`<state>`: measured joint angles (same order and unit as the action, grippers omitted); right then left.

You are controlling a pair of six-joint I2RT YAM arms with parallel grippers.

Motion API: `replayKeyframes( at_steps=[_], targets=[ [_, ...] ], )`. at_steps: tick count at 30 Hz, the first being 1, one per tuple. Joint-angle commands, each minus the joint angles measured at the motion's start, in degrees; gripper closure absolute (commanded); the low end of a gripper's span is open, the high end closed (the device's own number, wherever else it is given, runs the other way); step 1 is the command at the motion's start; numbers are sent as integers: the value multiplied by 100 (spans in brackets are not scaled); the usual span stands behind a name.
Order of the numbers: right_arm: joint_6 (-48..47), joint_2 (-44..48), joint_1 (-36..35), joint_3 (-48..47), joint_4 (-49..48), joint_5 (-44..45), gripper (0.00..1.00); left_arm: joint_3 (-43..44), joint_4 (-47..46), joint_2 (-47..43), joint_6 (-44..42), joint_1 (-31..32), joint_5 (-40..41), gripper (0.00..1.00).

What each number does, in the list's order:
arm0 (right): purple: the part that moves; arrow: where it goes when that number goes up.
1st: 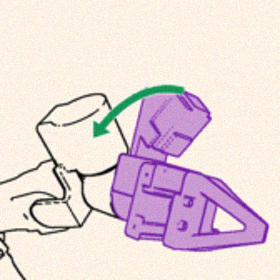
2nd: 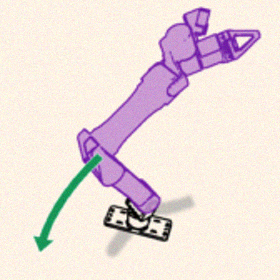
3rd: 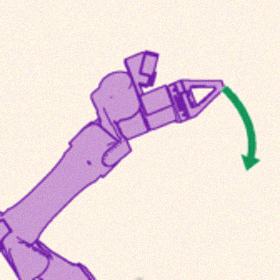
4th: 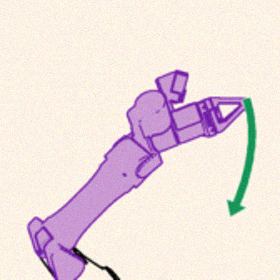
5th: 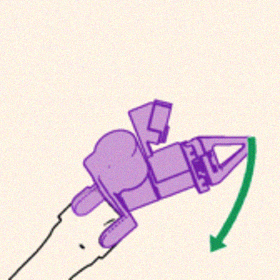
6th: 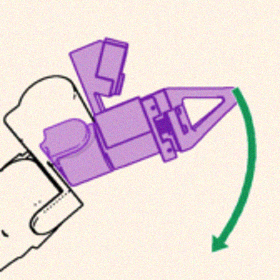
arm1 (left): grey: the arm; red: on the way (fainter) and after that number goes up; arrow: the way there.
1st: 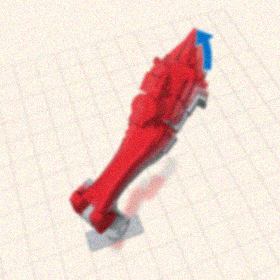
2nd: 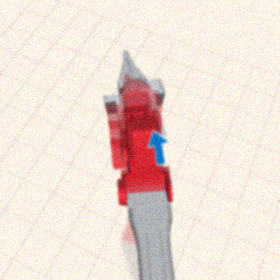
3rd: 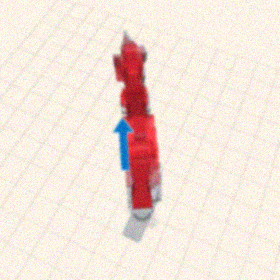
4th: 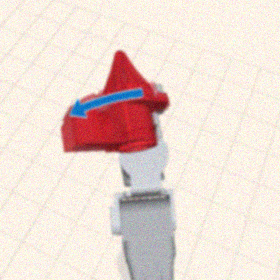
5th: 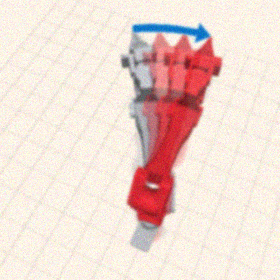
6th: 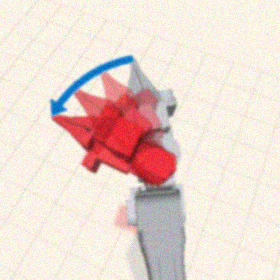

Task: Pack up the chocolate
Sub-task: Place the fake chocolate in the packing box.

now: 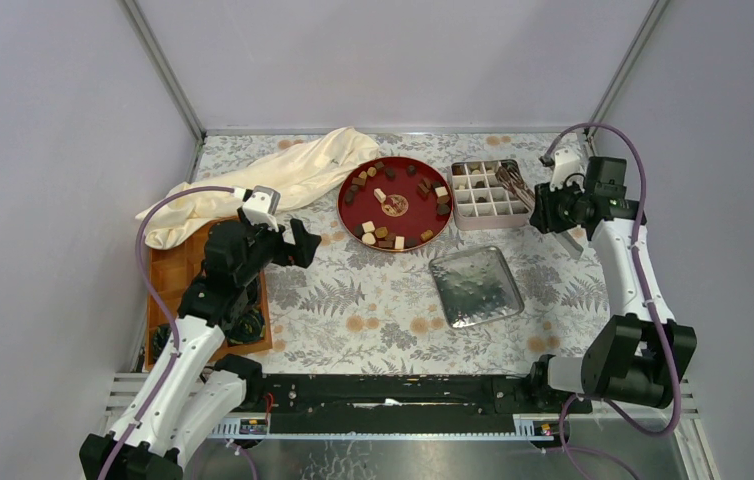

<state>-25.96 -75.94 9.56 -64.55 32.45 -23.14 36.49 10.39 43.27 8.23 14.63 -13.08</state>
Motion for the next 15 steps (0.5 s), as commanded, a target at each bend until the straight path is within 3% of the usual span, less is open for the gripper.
replayKeyframes(
  at_steps=[1,15],
  targets=[
    [-128,312,37,249,-168,35,89,4,-160,-120,25,-4,-101,1],
    [22,-34,37,420,-338,600,83,-10,-163,-162,47,-7,-137,1]
  ],
)
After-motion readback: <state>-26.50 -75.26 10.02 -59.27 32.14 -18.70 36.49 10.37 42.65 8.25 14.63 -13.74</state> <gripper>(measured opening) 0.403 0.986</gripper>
